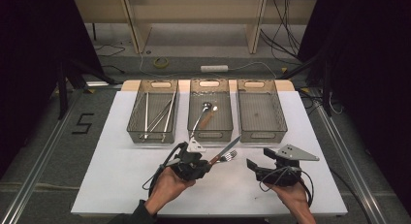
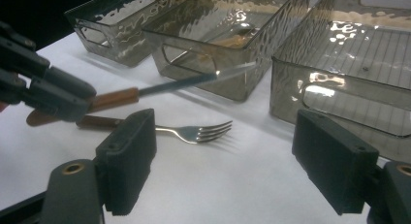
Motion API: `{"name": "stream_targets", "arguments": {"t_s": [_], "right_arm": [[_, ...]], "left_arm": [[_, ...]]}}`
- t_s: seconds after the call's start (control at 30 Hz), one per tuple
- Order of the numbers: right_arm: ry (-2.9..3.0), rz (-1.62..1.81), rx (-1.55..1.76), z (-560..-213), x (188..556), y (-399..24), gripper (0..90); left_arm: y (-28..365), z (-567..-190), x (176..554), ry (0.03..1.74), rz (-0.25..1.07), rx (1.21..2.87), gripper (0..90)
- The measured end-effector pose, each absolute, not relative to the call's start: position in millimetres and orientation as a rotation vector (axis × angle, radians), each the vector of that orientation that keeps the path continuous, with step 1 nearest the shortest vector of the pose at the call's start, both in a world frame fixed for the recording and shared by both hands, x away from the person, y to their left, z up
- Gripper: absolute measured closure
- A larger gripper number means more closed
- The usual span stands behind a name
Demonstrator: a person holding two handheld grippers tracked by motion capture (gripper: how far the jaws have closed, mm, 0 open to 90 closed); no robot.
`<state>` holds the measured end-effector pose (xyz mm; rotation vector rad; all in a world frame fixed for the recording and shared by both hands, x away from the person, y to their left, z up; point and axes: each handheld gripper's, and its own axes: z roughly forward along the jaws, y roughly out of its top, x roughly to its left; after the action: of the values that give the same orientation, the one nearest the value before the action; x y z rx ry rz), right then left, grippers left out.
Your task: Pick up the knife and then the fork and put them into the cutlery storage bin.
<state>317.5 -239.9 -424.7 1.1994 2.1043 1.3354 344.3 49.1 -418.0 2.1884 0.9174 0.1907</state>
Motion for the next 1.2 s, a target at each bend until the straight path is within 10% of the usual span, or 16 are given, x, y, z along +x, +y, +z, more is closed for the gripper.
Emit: {"name": "stream_targets", "arguments": {"t_s": [1.2], "right_arm": [[2.088, 1.373, 1.208, -422, 301, -250, 24.9]], "left_arm": [[-1, -395, 406, 0.918, 0.217, 2.059, 75.3]]}}
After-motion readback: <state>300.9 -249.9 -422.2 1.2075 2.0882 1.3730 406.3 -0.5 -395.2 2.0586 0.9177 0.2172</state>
